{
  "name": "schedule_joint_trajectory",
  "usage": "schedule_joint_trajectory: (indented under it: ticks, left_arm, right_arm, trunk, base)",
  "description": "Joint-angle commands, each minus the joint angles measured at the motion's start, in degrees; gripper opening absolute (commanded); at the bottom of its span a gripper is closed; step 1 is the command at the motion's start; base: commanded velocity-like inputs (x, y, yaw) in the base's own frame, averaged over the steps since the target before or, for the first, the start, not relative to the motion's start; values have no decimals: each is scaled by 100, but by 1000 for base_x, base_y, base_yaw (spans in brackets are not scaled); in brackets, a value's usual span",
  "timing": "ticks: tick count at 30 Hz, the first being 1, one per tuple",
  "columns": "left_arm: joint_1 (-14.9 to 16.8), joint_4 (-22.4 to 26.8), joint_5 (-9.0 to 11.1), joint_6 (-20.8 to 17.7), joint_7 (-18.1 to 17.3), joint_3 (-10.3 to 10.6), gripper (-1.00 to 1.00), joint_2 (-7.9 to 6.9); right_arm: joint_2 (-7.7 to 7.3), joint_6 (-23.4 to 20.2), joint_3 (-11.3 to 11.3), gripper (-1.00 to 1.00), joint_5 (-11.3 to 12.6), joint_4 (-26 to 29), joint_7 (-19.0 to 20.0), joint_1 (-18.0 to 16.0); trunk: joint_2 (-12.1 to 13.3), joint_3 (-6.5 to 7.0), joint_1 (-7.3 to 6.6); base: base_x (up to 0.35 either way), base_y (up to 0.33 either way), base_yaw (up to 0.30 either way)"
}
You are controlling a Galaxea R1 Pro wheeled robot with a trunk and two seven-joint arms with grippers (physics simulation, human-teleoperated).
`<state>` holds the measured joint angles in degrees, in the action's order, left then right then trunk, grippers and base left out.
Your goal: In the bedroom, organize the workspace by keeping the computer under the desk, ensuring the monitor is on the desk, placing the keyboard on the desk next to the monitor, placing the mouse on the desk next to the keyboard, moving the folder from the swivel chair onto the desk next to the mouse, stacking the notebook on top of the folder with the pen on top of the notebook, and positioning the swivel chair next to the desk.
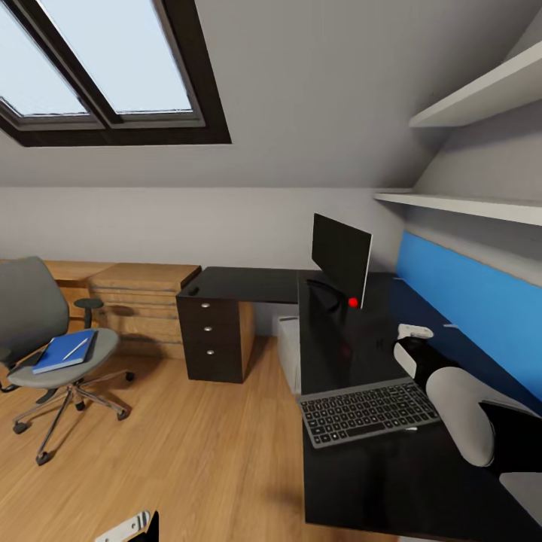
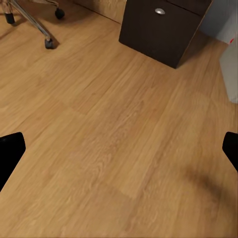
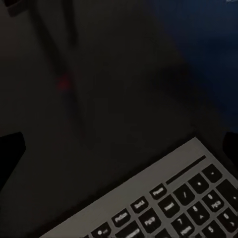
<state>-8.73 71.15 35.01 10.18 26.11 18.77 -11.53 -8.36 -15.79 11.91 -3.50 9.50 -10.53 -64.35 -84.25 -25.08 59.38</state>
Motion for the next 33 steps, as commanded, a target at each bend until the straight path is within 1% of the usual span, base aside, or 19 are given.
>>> schedule_joint_trajectory:
  ticks: [1,5,11,16,33]
  left_arm:
    - [3,18,62,44,25,22,100,-8]
    - [3,130,74,44,27,21,100,-8]
    - [-14,396,90,45,33,21,100,-14]
    - [-31,529,93,45,34,21,100,-19]
    - [-41,575,94,37,34,21,100,-18]
  right_arm:
    - [-1,-32,36,100,-36,9,-6,-2]
    - [-18,-27,33,100,-42,8,-14,-4]
    - [-127,46,31,100,-55,-4,-25,-3]
    - [-175,93,25,100,-61,-59,-27,-1]
    - [-183,126,22,100,-120,-89,-28,-7]
  trunk:
    - [-3,-5,1]
    - [-3,-5,1]
    - [-244,-113,133]
    - [-444,-203,242]
    - [-1126,-508,616]
  base:
    - [39,0,0]
    - [23,0,0]
    - [7,0,0]
    - [2,0,0]
    - [0,0,0]
